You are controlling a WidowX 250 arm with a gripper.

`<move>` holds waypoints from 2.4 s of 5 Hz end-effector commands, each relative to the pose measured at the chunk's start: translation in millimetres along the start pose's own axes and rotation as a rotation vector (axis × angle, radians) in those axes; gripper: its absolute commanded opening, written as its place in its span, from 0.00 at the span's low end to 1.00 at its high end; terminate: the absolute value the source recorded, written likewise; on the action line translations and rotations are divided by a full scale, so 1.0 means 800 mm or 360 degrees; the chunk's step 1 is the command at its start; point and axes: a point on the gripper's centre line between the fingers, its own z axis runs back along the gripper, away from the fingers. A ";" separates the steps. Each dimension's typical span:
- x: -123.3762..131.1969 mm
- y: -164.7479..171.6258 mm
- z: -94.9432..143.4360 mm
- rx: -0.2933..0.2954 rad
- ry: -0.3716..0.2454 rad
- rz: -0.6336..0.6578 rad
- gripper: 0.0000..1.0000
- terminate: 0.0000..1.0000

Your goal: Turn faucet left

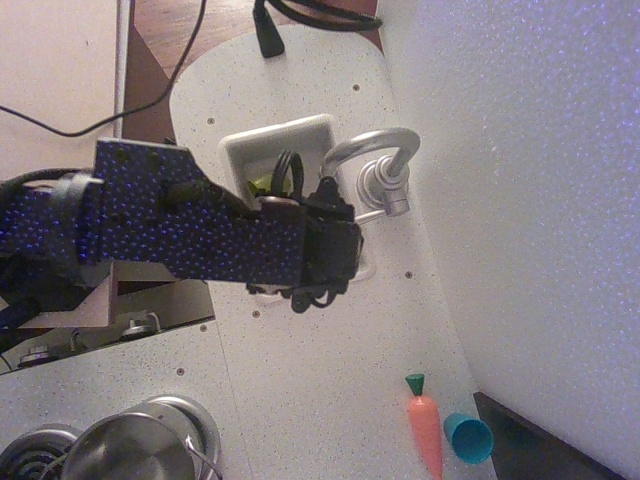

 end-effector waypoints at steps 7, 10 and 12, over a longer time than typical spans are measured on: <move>-0.034 0.150 -0.036 0.0204 -0.0033 0.0361 1.00 0.00; 0.026 -0.008 0.030 0.0224 -0.0086 -0.0177 1.00 0.00; 0.028 -0.015 0.016 0.0143 -0.0019 -0.0156 1.00 0.00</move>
